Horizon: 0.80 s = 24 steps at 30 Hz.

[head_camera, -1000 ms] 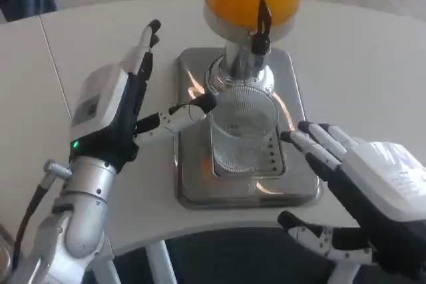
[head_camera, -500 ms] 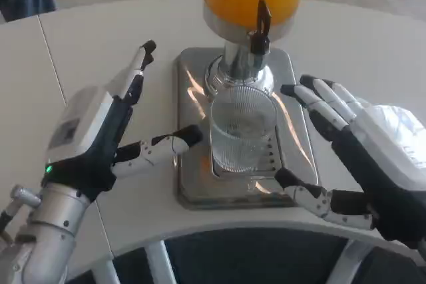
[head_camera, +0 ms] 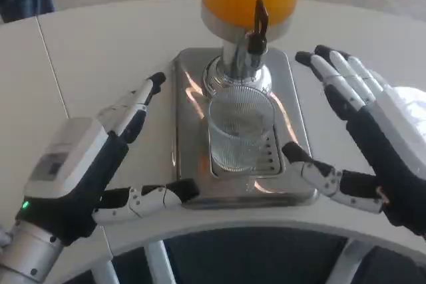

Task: Grasp the cup under the faucet to collect the drink, then remove the cup.

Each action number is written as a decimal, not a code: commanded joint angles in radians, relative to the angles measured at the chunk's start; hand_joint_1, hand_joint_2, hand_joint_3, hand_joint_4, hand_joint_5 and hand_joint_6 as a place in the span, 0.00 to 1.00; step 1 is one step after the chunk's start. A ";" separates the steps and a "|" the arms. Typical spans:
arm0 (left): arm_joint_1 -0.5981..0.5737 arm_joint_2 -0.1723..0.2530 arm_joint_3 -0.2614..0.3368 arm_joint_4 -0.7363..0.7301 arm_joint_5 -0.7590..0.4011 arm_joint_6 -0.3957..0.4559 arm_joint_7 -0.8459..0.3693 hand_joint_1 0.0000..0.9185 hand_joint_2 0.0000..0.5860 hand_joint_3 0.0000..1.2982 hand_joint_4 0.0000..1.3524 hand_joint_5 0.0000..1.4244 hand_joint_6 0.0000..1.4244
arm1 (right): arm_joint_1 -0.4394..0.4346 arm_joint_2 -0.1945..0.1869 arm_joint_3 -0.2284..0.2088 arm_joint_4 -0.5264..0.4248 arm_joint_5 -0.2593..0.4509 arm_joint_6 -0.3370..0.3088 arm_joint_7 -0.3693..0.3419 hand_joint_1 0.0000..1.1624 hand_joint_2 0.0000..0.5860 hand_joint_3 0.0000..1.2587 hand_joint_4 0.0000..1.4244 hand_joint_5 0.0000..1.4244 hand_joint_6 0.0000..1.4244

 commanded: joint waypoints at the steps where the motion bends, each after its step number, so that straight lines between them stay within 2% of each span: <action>1: 0.056 0.040 0.019 -0.050 0.039 -0.057 -0.015 0.08 0.17 0.00 0.00 0.03 0.09 | -0.031 0.013 0.001 0.031 0.013 -0.005 -0.040 0.45 0.71 0.04 0.00 0.00 0.03; 9: 0.162 0.080 0.045 -0.136 0.099 -0.106 -0.030 0.08 0.17 0.00 0.00 0.02 0.08 | -0.069 0.038 0.022 0.075 0.021 -0.007 -0.085 0.44 0.71 0.04 0.00 0.00 0.03; 17: 0.239 0.098 0.078 -0.224 0.161 -0.138 -0.040 0.07 0.18 0.00 0.00 0.00 0.07 | -0.141 0.061 0.037 0.137 0.041 -0.005 -0.124 0.42 0.71 0.01 0.00 0.00 0.03; 24: 0.272 0.102 0.104 -0.263 0.163 -0.157 -0.063 0.07 0.18 0.00 0.00 0.00 0.07 | -0.205 0.065 0.042 0.215 0.057 -0.022 -0.163 0.41 0.71 0.01 0.00 0.00 0.03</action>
